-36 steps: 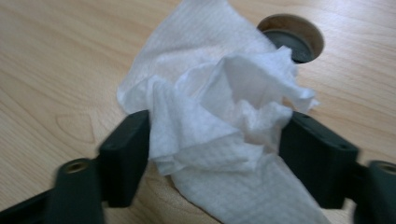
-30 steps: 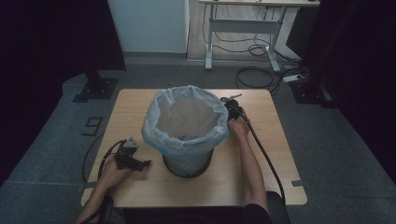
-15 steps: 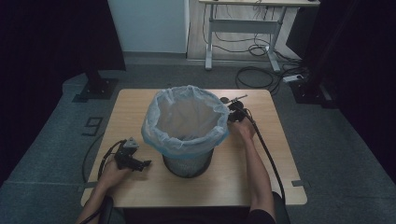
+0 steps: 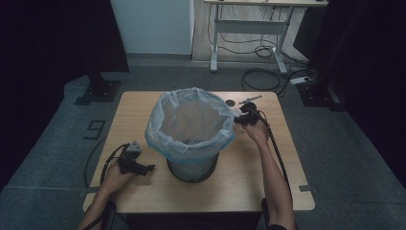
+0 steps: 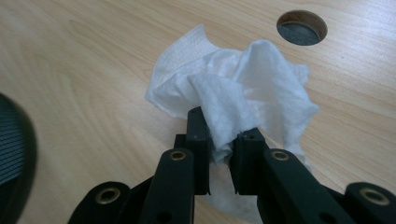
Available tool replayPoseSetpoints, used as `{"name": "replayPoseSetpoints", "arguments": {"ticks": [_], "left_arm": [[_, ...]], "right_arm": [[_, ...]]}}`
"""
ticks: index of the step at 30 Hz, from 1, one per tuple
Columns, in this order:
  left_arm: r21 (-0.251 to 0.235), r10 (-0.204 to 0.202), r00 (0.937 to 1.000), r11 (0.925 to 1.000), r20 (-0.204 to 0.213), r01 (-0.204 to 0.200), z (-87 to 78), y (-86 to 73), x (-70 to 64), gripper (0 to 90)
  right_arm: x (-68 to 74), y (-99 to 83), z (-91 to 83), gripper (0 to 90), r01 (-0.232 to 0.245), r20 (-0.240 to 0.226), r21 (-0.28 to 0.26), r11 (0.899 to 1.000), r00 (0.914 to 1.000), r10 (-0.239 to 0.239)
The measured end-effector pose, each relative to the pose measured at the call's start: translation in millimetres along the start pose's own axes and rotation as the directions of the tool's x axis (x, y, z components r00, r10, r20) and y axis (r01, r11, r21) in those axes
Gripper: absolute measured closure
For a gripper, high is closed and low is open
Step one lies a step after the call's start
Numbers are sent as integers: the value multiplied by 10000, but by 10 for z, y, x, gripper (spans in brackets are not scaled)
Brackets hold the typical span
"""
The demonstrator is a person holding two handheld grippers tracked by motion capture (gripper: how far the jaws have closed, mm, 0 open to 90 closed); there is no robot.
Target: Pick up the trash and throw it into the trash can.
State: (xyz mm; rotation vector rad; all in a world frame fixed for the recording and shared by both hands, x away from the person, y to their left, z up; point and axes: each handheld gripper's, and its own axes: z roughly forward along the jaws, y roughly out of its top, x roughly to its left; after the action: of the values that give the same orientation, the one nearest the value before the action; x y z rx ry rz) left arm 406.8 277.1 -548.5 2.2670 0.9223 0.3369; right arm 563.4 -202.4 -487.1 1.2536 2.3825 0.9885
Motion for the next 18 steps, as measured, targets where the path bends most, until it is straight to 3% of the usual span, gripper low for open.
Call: {"name": "replayPoseSetpoints", "arguments": {"ticks": [18], "left_arm": [[6, 6, 10000, 10000, 1, -6, 0, 0, 1, 0]], "right_arm": [[211, 21, -484, 784, 354, -415, -111, 9993, 9985, -359]]}}
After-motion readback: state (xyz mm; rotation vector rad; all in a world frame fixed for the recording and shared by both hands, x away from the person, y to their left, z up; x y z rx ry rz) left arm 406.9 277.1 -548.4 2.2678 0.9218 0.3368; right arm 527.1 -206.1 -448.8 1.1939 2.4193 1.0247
